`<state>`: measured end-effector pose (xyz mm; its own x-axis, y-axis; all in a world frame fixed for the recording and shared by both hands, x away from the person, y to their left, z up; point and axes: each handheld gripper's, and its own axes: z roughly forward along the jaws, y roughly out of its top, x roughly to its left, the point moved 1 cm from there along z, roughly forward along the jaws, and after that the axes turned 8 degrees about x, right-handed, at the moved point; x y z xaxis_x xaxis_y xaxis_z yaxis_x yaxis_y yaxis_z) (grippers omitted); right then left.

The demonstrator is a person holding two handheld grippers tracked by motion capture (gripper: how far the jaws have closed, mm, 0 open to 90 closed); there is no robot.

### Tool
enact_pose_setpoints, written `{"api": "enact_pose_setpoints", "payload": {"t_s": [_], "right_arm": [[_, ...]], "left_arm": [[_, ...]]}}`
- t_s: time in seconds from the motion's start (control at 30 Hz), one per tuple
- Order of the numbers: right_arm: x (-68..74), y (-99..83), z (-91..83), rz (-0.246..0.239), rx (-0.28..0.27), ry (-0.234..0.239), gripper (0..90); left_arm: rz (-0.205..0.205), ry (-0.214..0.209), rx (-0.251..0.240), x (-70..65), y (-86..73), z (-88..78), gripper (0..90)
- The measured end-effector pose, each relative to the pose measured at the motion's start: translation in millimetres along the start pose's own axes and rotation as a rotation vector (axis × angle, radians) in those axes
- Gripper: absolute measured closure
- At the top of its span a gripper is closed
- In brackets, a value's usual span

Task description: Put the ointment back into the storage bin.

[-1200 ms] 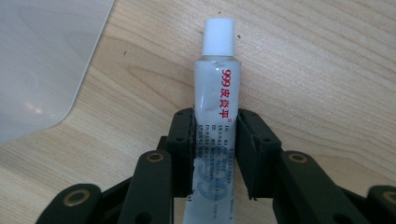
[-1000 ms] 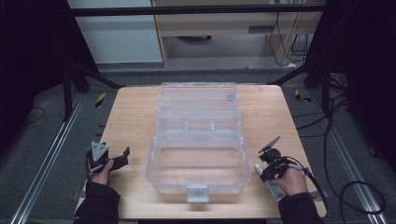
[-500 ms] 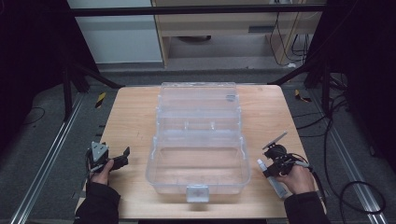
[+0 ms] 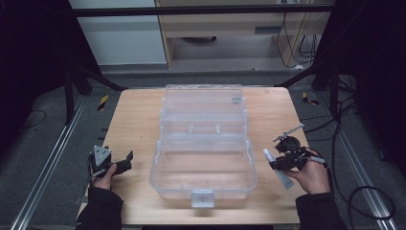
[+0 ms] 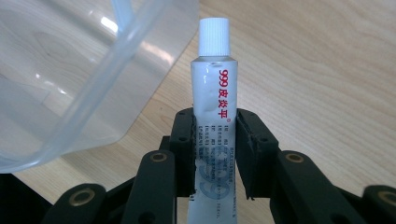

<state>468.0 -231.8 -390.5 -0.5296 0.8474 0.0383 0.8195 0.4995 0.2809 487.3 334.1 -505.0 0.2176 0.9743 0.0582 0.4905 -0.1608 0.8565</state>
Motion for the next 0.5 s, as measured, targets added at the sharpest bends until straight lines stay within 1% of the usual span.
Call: {"api": "enact_pose_setpoints", "payload": {"t_s": [0.07,0.1,0.13,0.17,0.2,0.23,0.27,0.3,0.37,0.4,0.47,0.5], "right_arm": [[0.3,0.7,-2.5,-0.005,-0.004,-0.001,69.8],[1.5,2.8,-9.8,-0.022,-0.021,-0.007,69.8],[1.5,2.8,-9.8,-0.022,-0.021,-0.007,69.8],[4.0,5.5,-18.9,-0.038,-0.039,-0.002,69.8],[4.0,5.5,-18.9,-0.038,-0.039,-0.002,69.8],[6.2,8.2,-26.7,-0.052,-0.054,0.005,69.8],[7.4,9.4,-29.5,-0.058,-0.059,0.006,69.8],[8.7,10.7,-33.0,-0.076,-0.065,0.006,69.7],[10.6,12.2,-36.2,-0.084,-0.066,0.006,69.7],[14.1,15.9,-42.1,-0.121,-0.072,0.005,69.7],[17.3,18.8,-46.2,-0.144,-0.076,0.009,69.7],[18.7,20.6,-48.2,-0.167,-0.081,0.01,69.7]], "left_arm": [[-0.001,-0.001,0.0,0.1,0.0,0.0,1.5],[0.0,-0.001,0.0,0.0,0.0,0.0,1.5],[0.0,-0.001,0.0,0.0,0.0,0.0,1.5],[0.002,-0.001,0.0,-0.1,0.0,0.0,1.5],[0.002,-0.001,0.0,-0.1,0.0,0.0,1.5],[0.001,-0.002,0.0,0.0,0.0,0.0,1.5],[0.0,-0.001,0.0,0.0,0.0,0.1,1.5],[0.0,-0.001,0.0,0.0,0.0,0.1,1.5],[0.002,-0.002,0.001,-0.1,0.0,0.1,1.5],[0.002,-0.001,0.001,-0.3,0.1,0.1,1.5],[0.002,-0.001,0.001,-0.3,0.0,0.1,1.5],[0.003,-0.001,0.001,-0.2,0.1,0.1,1.5]]}}
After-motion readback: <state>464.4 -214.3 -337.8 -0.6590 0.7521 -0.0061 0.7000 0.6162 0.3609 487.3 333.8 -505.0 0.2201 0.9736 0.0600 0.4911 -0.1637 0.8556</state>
